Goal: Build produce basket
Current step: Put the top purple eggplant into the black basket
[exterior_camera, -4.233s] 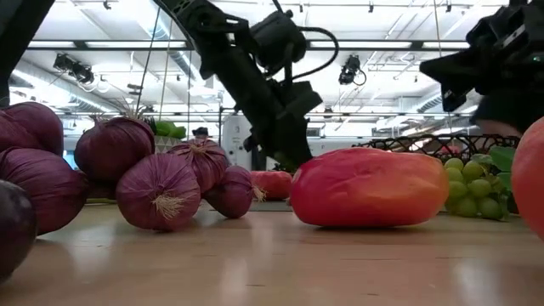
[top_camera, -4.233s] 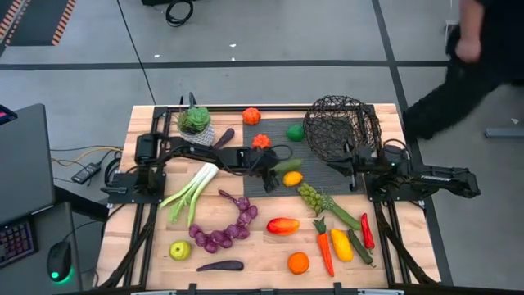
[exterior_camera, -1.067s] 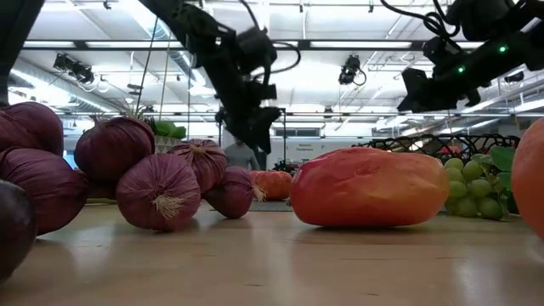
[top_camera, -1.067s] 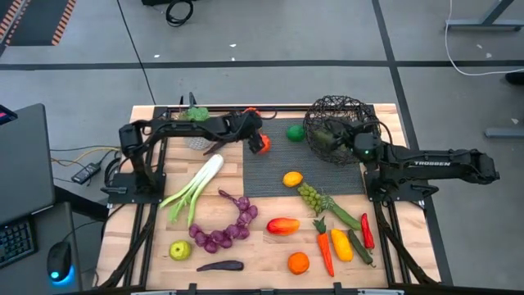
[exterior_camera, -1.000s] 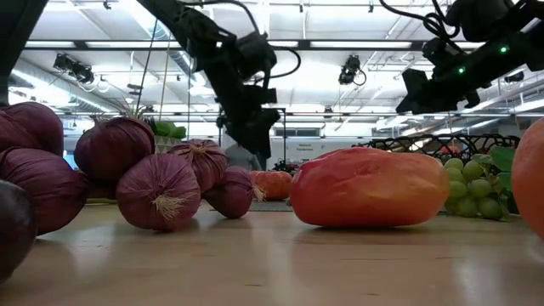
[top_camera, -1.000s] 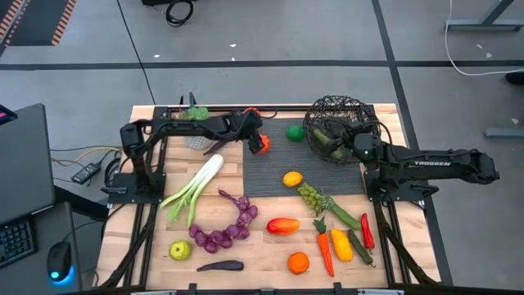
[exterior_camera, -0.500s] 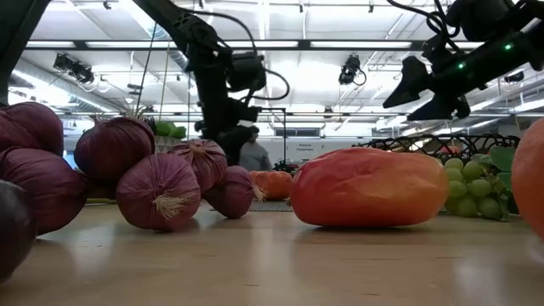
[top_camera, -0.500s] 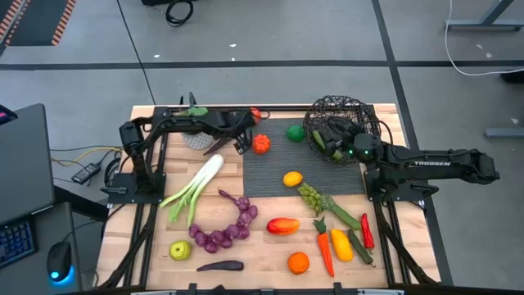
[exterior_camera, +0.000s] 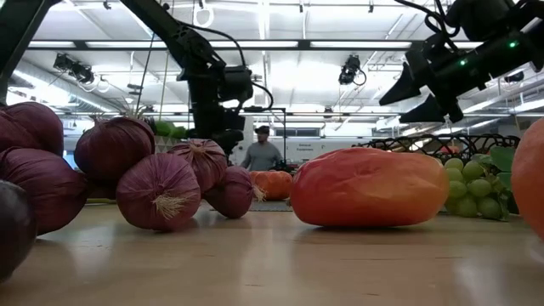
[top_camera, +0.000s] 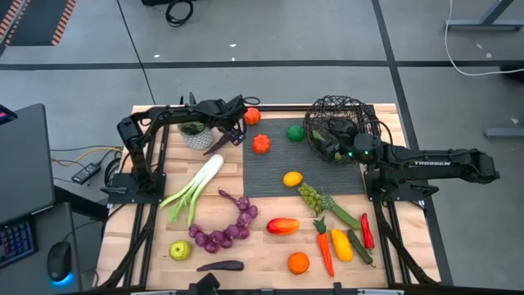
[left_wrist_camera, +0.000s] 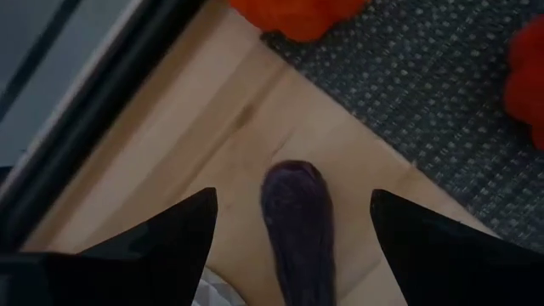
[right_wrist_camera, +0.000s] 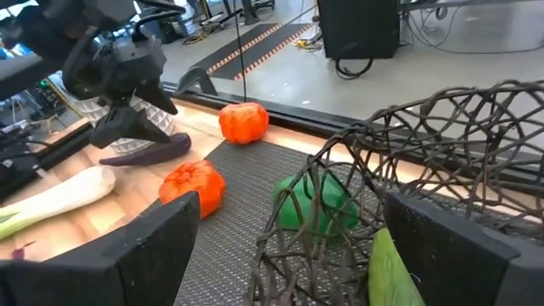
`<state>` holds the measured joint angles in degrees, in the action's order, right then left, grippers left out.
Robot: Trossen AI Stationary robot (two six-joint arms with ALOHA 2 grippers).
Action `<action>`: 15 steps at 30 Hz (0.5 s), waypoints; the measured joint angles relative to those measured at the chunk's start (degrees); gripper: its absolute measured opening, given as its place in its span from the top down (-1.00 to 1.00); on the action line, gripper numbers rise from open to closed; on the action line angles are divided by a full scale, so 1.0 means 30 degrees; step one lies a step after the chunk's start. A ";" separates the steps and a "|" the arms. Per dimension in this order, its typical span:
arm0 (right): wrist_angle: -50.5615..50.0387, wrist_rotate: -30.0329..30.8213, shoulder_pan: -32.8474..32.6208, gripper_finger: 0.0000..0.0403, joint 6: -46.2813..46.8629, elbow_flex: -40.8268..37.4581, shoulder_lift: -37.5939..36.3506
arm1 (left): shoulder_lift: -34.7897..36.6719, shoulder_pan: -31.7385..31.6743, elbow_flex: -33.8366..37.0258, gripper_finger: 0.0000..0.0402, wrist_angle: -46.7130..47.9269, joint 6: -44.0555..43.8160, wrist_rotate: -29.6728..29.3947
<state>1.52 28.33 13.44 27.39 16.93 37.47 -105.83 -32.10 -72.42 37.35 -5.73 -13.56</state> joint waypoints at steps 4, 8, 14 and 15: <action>0.0000 -0.0416 -0.0336 -0.87 0.0138 0.0000 0.0003 | -0.0235 0.0015 -0.0019 -0.59 0.0468 -0.0273 0.0298; -0.0046 -0.0470 -0.0605 -0.87 0.0740 0.0000 0.0025 | -0.0614 0.0112 -0.0095 -0.58 0.0939 -0.0377 0.0144; -0.0054 -0.0474 -0.0898 -0.87 0.1264 0.0000 0.0598 | -0.1149 0.0267 0.0058 -0.57 0.1040 -0.0677 0.0846; 0.0001 -0.0477 -0.0960 -0.87 0.1348 0.0021 0.0728 | -0.1255 0.0279 0.0081 -0.57 0.1331 -0.0862 0.0967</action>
<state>1.52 26.90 10.55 31.43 16.99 39.66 -109.59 -31.26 -72.18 41.34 -8.31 -10.66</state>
